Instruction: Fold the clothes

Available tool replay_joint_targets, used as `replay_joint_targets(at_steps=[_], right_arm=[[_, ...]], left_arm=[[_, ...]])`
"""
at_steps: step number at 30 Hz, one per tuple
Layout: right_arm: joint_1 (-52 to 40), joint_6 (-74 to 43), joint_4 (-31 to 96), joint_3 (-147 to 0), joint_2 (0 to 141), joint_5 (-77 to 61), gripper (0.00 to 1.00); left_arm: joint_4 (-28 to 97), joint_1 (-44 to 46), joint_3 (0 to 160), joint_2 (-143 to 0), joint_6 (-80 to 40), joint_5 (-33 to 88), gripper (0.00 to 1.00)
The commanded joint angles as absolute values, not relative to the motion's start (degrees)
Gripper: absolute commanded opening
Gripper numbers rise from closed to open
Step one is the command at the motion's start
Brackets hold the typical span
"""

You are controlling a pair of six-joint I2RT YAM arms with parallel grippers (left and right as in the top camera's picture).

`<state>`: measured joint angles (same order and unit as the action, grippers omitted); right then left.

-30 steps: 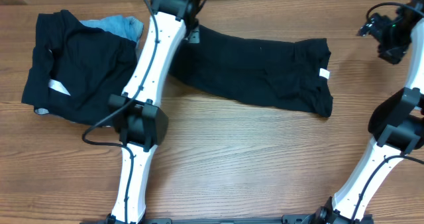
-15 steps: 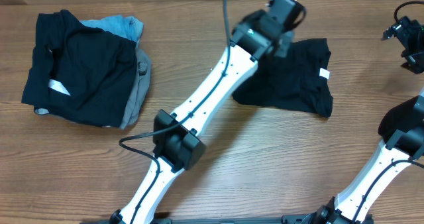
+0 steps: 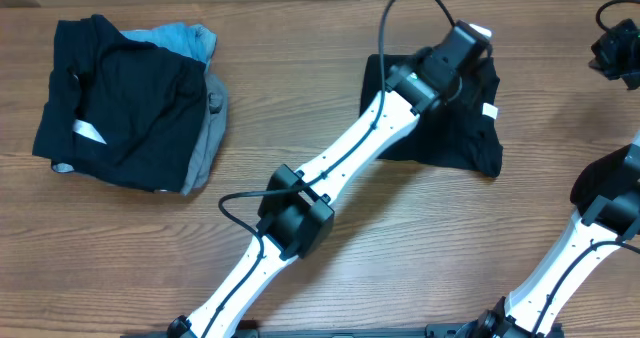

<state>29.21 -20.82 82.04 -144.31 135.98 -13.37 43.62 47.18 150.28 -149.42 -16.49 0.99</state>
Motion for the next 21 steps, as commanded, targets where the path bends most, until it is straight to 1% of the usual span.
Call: replay_joint_targets(at_steps=[1, 4, 5, 6, 8, 9, 13, 17, 18, 19, 20, 21], right_arm=[[29.32, -21.12, 81.65, -146.34, 135.0, -14.83, 0.04], [29.34, -21.06, 81.73, -146.34, 135.0, -16.64, 0.04], [29.34, -21.06, 81.8, -146.34, 135.0, -16.64, 0.04], [29.34, -21.06, 82.0, -146.34, 135.0, -16.67, 0.04], [29.78, -21.02, 82.83, -146.36, 134.69, -16.64, 0.04], [30.61, -20.82, 82.87, -146.39, 134.1, -16.64, 0.04], [33.58, -19.73, 82.67, -146.39, 131.39, -16.64, 0.04], [34.57, -17.47, 83.35, -146.39, 129.54, -18.15, 0.04], [34.46, -15.73, 83.59, -146.39, 129.54, -20.08, 0.04], [34.13, -14.15, 83.94, -146.32, 129.54, -22.46, 0.04], [33.32, -11.11, 84.38, -146.06, 129.56, -26.96, 0.04], [32.6, -8.69, 84.71, -145.77, 129.56, -29.91, 0.04]], left_arm=[[41.23, 51.51, 151.5, -150.65, -17.26, 1.76, 0.04], [39.48, 53.08, 151.5, -150.65, -17.15, -0.34, 0.04], [38.52, 53.32, 151.5, -150.65, -17.15, -1.13, 0.19], [37.41, 53.39, 151.48, -150.65, -17.15, -2.15, 1.0], [36.1, 53.23, 151.63, -150.63, -17.15, -7.88, 1.0], [36.29, 52.49, 151.74, -150.23, -17.19, -8.51, 1.0], [39.72, 49.69, 151.87, -146.06, -18.24, -7.9, 1.0], [41.12, 46.02, 151.87, -141.29, -18.24, -7.66, 1.0], [41.45, 45.04, 151.87, -140.79, -18.24, -7.64, 0.9], [42.09, 43.86, 151.87, -140.75, -18.24, -7.38, 0.74], [43.81, 41.15, 151.85, -140.88, -18.28, -3.99, 0.5], [45.04, 39.05, 151.76, -141.43, -18.46, 1.15, 0.22]])
